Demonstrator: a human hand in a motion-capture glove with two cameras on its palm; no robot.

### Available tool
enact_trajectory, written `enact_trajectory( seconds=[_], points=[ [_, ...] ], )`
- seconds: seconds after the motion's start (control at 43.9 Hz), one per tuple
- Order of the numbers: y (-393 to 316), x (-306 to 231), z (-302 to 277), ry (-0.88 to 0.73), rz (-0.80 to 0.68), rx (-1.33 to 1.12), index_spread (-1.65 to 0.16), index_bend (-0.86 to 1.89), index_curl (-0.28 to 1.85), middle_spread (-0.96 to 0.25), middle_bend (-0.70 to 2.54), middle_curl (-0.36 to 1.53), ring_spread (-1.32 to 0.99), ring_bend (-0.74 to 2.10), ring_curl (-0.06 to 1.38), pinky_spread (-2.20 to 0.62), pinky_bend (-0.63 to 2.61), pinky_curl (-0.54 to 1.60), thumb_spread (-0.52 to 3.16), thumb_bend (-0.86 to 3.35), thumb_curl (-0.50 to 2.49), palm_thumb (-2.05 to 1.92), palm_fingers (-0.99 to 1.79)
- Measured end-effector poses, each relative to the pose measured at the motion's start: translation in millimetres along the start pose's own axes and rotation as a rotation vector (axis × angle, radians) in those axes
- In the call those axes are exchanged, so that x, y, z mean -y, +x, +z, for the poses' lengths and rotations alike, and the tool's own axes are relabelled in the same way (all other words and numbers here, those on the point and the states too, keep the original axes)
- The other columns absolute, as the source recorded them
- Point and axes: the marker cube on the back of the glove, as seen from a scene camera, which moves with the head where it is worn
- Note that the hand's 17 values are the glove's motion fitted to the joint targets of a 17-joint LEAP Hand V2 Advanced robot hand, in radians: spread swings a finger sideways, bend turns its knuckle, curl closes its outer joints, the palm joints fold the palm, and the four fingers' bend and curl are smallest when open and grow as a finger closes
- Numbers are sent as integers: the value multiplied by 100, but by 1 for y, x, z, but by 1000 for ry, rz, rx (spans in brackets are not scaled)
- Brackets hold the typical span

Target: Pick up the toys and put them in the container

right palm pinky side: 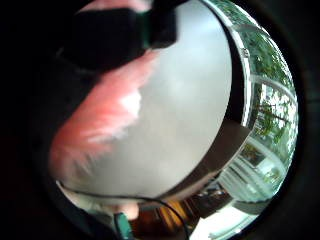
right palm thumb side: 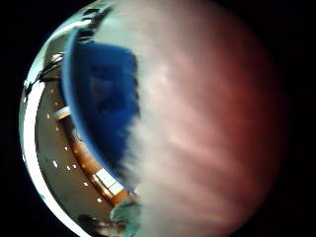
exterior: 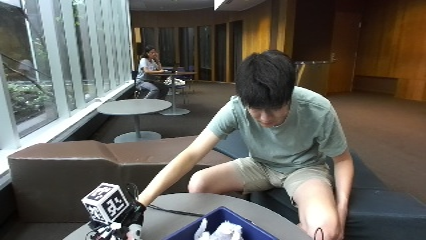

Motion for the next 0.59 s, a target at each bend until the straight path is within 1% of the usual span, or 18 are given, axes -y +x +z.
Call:
enact_trajectory(
  seconds=[0.046, 0.068, 0.091, 0.114, 0.137, 0.159, 0.205, 0.25, 0.296, 0.364, 0.41, 0.501, 0.524, 0.546, 0.592],
  points=[
    [3, -1, 3, 69, 13, -13, -28, 39, 48, -10, 11, 33, 2, 10, 22, 9, 87, 39, 130, 8, 36, 20, -7],
    [3, -1, 4, 102, 23, -27, -28, 47, 51, -13, 22, 36, 1, 17, 24, 8, 80, 37, 131, 10, 37, 25, 15],
    [2, -2, 5, 133, 33, -44, -28, 45, 49, -13, 17, 34, 1, 14, 21, 8, 81, 37, 131, 10, 37, 26, 9],
    [1, -3, 5, 161, 42, -61, -28, 53, 53, -16, 35, 40, -3, 24, 24, 6, 74, 35, 132, 13, 39, 32, 38],
    [-1, -4, 5, 182, 51, -75, -28, 54, 51, -18, 42, 41, -6, 29, 24, 5, 69, 31, 129, 16, 42, 38, 53],
    [-2, -5, 4, 195, 58, -84, -28, 54, 50, -19, 43, 42, -7, 30, 23, 4, 66, 29, 127, 17, 43, 41, 56],
    [-5, -8, 1, 198, 70, -90, -28, 61, 54, -21, 49, 45, -12, 43, 28, 0, 62, 29, 122, 20, 47, 49, 75],
    [-8, -14, -7, 189, 88, -98, -27, 69, 57, -23, 57, 49, -16, 49, 30, -5, 60, 29, 118, 21, 50, 54, 90],
    [-10, -22, -18, 196, 104, -119, -26, 73, 61, -25, 62, 52, -20, 53, 33, -8, 60, 30, 115, 23, 53, 58, 92],
    [-16, -37, -41, 236, 102, -154, -25, 80, 67, -26, 72, 58, -26, 62, 38, -12, 65, 32, 110, 23, 57, 61, 106],
    [-22, -48, -62, 259, 93, -172, -24, 83, 70, -27, 78, 61, -29, 67, 40, -14, 66, 34, 105, 22, 59, 61, 109],
    [-39, -67, -108, 320, 68, -189, -22, 88, 76, -27, 86, 67, -33, 76, 46, -18, 71, 37, 98, 20, 64, 60, 111],
    [-45, -72, -121, 336, 62, -188, -22, 89, 76, -27, 86, 68, -34, 76, 47, -18, 72, 38, 96, 20, 65, 61, 105],
    [-51, -77, -135, 353, 55, -186, -21, 90, 77, -27, 88, 69, -35, 79, 48, -19, 73, 39, 94, 19, 66, 60, 109],
    [-65, -89, -164, 387, 43, -181, -21, 92, 79, -27, 90, 71, -36, 82, 50, -20, 74, 40, 90, 19, 68, 60, 109]
  ],
)
